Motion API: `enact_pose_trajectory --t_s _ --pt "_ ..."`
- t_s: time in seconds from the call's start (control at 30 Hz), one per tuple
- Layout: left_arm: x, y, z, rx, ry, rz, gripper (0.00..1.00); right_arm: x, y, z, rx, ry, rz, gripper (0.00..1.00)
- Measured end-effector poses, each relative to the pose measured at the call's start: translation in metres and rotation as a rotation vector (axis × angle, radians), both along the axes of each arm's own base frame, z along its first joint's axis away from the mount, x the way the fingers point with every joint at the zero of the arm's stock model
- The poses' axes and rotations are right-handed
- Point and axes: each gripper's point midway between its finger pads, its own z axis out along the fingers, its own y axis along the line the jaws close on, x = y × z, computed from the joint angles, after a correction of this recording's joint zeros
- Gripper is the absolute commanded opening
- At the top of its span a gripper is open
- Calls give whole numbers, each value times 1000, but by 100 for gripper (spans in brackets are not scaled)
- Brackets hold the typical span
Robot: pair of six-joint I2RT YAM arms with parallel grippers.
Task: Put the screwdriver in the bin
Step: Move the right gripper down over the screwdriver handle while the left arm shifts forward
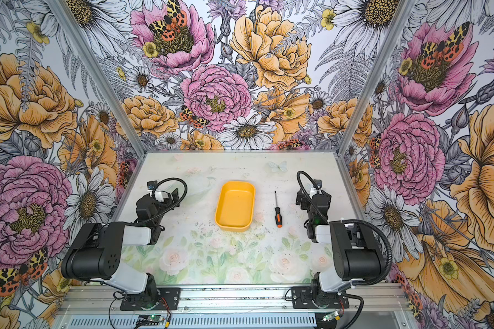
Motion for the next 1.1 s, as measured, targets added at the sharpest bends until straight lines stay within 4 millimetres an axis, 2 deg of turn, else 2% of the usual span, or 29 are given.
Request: enact_pose_trajectory --t_s 0.03,0.1,0.17,0.27,0.37,0.43,0.5,0.63,0.73,0.83,0.97,1.1 --pt "2 0 4 0 12 -3 99 0 0 0 0 2 0 97" --pt "10 -2 25 2 3 -12 99 -1 1 -2 -2 31 -2 97" --pt "18 -6 57 -4 -35 -37 99 4 0 7 -5 53 -9 96" --pt "25 -17 96 -35 -85 -91 99 19 3 38 -5 33 -3 96" --pt "30 -33 107 -84 -73 -142 99 24 15 66 -4 11 29 96" --pt "34 -44 104 -121 -35 -174 99 23 28 80 13 12 66 95" --pt "40 -62 90 -164 37 -218 99 21 45 89 65 42 123 95" --pt "40 -102 50 -224 194 -300 99 14 76 85 182 129 238 94" --pt "30 -130 28 -253 284 -353 99 2 96 63 280 236 301 89" --pt "20 -153 20 -278 330 -396 99 -10 113 34 366 360 330 88" --pt "11 -163 15 -296 351 -411 99 -26 133 6 399 478 337 85" --pt "-2 -162 -1 -309 396 -403 99 -39 147 -17 403 574 336 83"
